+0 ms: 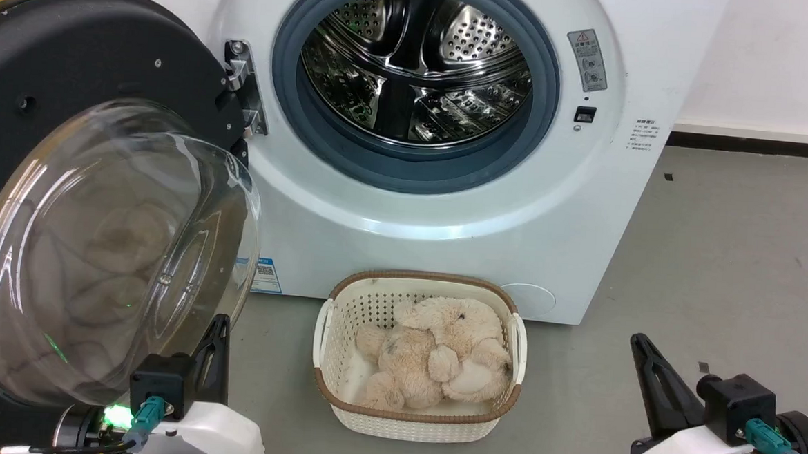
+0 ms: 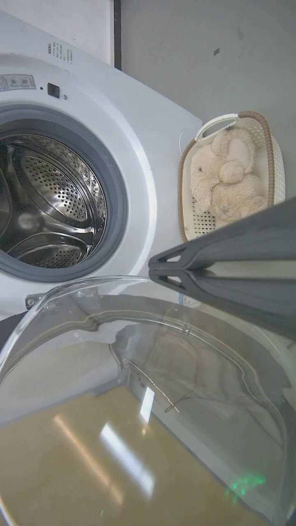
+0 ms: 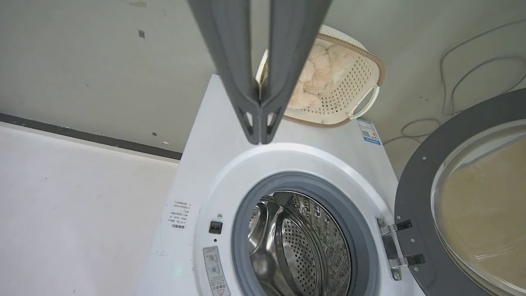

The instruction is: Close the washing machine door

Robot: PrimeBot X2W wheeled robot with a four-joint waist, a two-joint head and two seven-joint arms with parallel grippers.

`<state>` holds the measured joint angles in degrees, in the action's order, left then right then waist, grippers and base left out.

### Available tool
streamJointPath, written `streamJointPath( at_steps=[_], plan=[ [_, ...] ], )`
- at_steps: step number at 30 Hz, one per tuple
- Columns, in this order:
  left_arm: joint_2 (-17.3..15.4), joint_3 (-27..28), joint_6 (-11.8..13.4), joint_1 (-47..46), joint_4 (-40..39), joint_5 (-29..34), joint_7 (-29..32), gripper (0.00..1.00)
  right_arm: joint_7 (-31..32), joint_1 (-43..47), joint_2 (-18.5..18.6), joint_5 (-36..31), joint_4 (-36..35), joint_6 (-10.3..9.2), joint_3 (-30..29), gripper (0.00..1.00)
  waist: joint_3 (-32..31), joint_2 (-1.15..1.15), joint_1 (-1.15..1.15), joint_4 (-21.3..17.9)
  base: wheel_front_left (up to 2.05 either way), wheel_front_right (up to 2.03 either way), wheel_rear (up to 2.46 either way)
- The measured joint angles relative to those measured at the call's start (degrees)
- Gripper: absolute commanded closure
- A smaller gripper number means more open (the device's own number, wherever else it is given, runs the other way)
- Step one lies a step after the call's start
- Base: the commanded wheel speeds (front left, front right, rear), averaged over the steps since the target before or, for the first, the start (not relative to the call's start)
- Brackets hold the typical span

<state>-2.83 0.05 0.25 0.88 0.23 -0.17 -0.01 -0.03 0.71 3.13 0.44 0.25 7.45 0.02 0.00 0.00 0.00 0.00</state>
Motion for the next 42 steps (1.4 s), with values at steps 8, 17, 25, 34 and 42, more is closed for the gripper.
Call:
streamJointPath(
  at_steps=[8, 17, 25, 34, 42],
  plan=[
    [0.00, -0.02, 0.00, 0.00, 0.00, 0.00, 0.00, 1.00, 0.00, 0.00, 0.00, 0.00, 0.00, 0.00, -0.02, 1.00, 0.00, 0.00, 0.00, 0.00, 0.00, 0.00, 0.00],
    [0.00, 0.00, 0.00, 0.00, 0.00, 0.00, 0.00, 1.00, 0.01, 0.00, 0.00, 0.00, 0.00, 0.00, 0.00, 1.00, 0.00, 0.00, 0.00, 0.00, 0.00, 0.00, 0.00],
    [0.00, -0.02, 0.00, 0.00, 0.00, 0.00, 0.00, 1.00, 0.00, 0.00, 0.00, 0.00, 0.00, 0.00, -0.02, 1.00, 0.00, 0.00, 0.00, 0.00, 0.00, 0.00, 0.00],
    [0.00, -0.02, 0.21, 0.02, 0.07, -0.01, -0.09, 0.00, -0.13, 0.02, 0.01, 0.36, 0.04, -0.01, -0.25, 0.00, 0.06, 0.00, 0.00, 0.02, 0.00, 0.00, 0.00],
    [0.00, -0.32, 1.35, 0.02, -0.04, 0.00, -1.10, 0.00, -1.11, 0.02, 0.01, 1.76, -0.04, -0.01, -0.83, 0.00, 0.20, 0.00, 0.01, 0.13, 0.00, 0.00, 0.00]
  ],
)
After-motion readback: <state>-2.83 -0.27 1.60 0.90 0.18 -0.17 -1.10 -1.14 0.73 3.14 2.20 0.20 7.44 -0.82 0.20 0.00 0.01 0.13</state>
